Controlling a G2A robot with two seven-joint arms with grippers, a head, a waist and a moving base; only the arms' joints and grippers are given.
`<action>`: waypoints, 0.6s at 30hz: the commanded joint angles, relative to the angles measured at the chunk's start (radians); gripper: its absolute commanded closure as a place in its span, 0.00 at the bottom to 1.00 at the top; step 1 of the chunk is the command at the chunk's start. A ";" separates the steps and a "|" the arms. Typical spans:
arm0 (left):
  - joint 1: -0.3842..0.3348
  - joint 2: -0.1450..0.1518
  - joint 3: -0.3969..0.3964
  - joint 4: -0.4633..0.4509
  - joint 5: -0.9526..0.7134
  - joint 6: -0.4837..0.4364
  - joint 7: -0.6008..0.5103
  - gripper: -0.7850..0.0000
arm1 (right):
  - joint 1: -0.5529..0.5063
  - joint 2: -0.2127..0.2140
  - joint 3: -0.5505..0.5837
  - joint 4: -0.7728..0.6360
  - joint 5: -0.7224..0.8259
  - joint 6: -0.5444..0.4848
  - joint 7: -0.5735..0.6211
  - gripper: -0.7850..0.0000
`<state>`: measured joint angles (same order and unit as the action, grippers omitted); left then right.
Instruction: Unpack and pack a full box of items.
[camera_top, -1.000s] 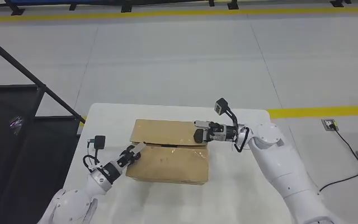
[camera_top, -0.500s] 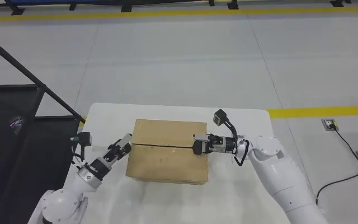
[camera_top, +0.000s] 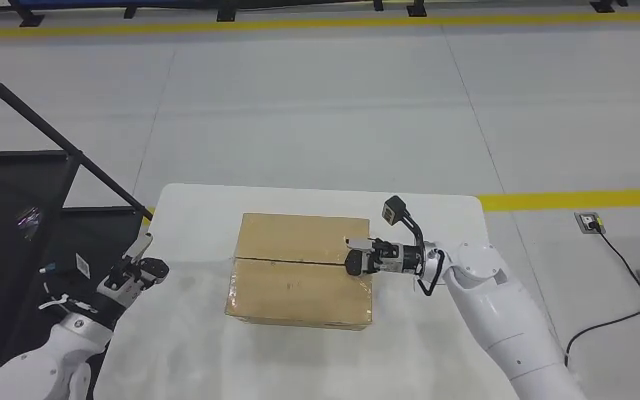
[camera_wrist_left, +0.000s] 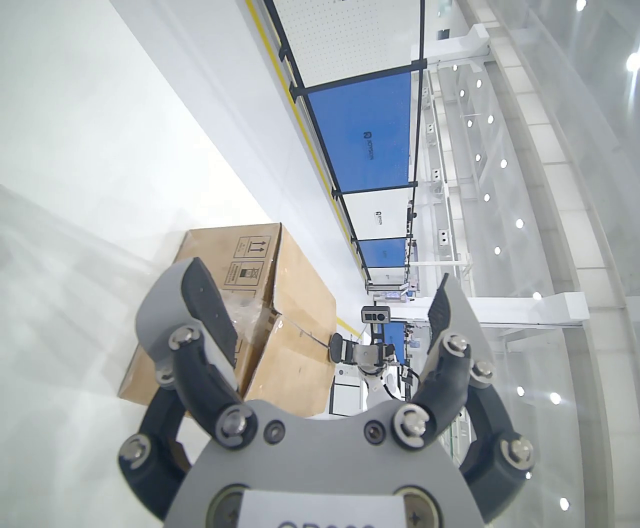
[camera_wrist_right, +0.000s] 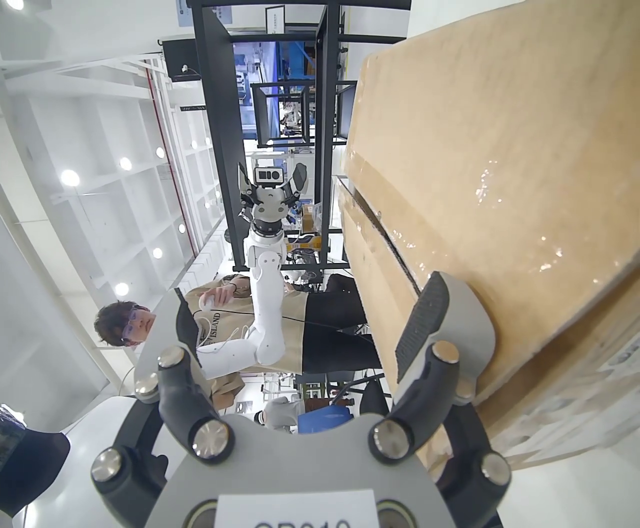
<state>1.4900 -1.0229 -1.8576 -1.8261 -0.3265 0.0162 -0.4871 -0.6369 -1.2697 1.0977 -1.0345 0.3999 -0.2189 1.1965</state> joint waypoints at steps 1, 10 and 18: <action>0.000 0.000 0.000 0.000 0.000 0.000 -0.001 0.00 | 0.000 0.000 0.000 0.000 0.000 0.000 0.000 0.00; -0.106 -0.013 0.152 0.233 0.003 0.021 0.022 0.00 | -0.003 0.000 0.000 -0.003 0.000 0.001 -0.006 0.00; -0.206 -0.030 0.294 0.386 0.004 0.007 -0.024 0.00 | -0.037 0.008 0.010 -0.075 -0.008 0.033 -0.035 0.00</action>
<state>1.2947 -1.0513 -1.5787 -1.4559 -0.3268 0.0209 -0.5099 -0.6729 -1.2623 1.1080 -1.1052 0.3918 -0.1905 1.1613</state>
